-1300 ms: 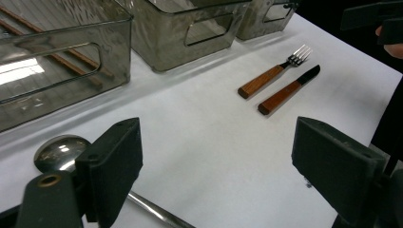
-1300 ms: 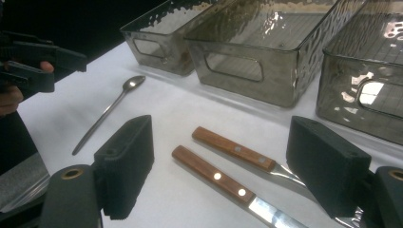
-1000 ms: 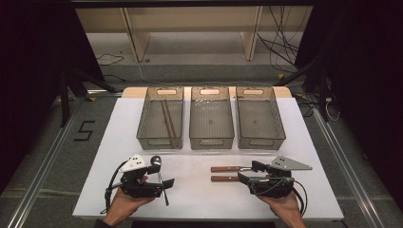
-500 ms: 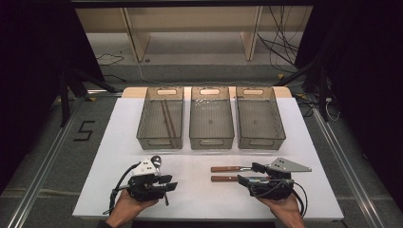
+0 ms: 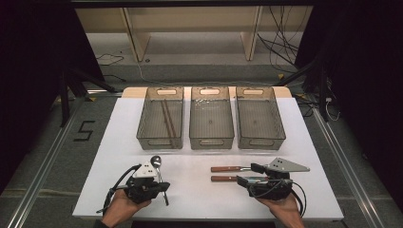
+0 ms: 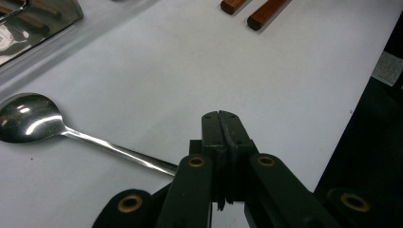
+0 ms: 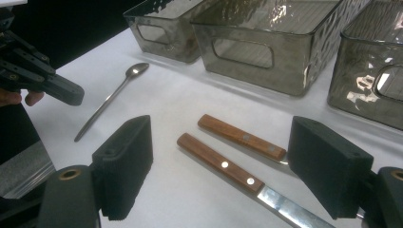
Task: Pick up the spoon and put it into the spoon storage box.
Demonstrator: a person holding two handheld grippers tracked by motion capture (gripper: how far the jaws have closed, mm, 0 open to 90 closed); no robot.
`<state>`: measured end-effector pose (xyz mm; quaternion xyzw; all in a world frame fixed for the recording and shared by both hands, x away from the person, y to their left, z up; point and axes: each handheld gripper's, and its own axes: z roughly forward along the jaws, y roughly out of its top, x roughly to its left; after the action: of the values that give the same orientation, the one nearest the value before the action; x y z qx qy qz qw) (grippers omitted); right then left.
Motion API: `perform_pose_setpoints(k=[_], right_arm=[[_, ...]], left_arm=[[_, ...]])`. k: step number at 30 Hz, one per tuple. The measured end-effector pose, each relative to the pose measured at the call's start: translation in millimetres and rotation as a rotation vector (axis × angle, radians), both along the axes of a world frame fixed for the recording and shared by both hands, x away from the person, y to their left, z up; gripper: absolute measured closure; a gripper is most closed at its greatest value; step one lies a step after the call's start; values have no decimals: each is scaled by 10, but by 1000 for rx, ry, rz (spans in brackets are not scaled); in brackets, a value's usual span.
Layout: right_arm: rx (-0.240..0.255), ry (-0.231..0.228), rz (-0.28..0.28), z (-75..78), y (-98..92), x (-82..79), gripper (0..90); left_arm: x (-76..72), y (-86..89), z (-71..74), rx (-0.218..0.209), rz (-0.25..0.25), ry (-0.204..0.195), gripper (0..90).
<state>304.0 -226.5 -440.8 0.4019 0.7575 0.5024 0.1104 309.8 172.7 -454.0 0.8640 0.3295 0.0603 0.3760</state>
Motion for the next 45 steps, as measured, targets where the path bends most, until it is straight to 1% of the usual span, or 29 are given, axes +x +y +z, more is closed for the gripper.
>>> perform_pose_setpoints(k=[1, 3, 5, 8, 10, 13, 14, 16, 18, 19, 21, 22, 24, 26, 30, 31, 32, 38, 39, 40, 42, 43, 44, 45], right_arm=[[-1, 1, 0, -1, 0, 0, 241], [-5, 0, 0, -1, -3, -7, 241], [-3, -1, -1, 1, -9, -14, 242], [-1, -2, -2, 5, -10, -16, 243], [-3, -3, -1, 7, -3, -14, 243], [-5, 0, 1, 4, 10, -12, 243], [-5, 0, 1, 4, 12, -13, 242], [-4, 0, 2, 5, 12, -13, 242], [-3, -1, 3, 6, 11, -13, 243], [-3, -1, 2, 8, 11, -13, 243], [-3, -1, 4, 8, 11, -12, 242], [-3, 1, 4, 6, 13, -10, 243], [-7, 3, 6, 3, 19, -8, 243], [-8, -1, 7, 1, 25, -6, 243], [-10, 0, 9, 1, 26, -5, 244], [-10, 0, 9, 1, 25, -5, 244], [-9, 1, 8, 1, 25, -6, 244], [-9, 0, 8, 4, 18, -8, 244], [-9, 2, 7, 7, 18, -11, 244], [-9, 0, 8, 8, 18, -10, 244], [-9, 0, 8, 10, 18, -12, 244], [-9, -1, 8, 10, 18, -11, 244], [-9, -1, 8, 10, 18, -11, 245], [-10, -1, 8, 12, 19, -13, 245]], left_arm=[[0, -9, -2, -6, 1, 3, 892], [9, -33, -11, -1, -9, 3, 892], [22, -57, -33, 5, -20, 17, 892], [44, -88, -102, 28, -30, 43, 892], [55, -91, -143, 52, -29, 63, 892], [71, -78, -178, 73, -13, 88, 892], [76, -70, -182, 84, -16, 95, 892], [87, -68, -202, 106, -6, 104, 892], [91, -64, -209, 126, 6, 105, 892], [96, -51, -206, 129, 4, 107, 892], [105, -41, -208, 127, 18, 112, 892], [108, -45, -205, 125, 26, 103, 892], [107, -73, -194, 119, 13, 100, 892], [99, -120, -212, 133, 0, 96, 892], [110, -149, -237, 136, -12, 103, 892], [114, -151, -237, 145, -12, 111, 891], [111, -151, -242, 155, -9, 108, 892], [127, -77, -224, 165, -2, 156, 892], [130, -53, -216, 176, -1, 165, 892], [135, -26, -211, 183, 3, 174, 891], [149, 33, -207, 178, 16, 205, 891], [159, 69, -203, 184, 18, 215, 891], [167, 102, -201, 187, 22, 220, 891], [170, 130, -201, 186, 37, 223, 891]])
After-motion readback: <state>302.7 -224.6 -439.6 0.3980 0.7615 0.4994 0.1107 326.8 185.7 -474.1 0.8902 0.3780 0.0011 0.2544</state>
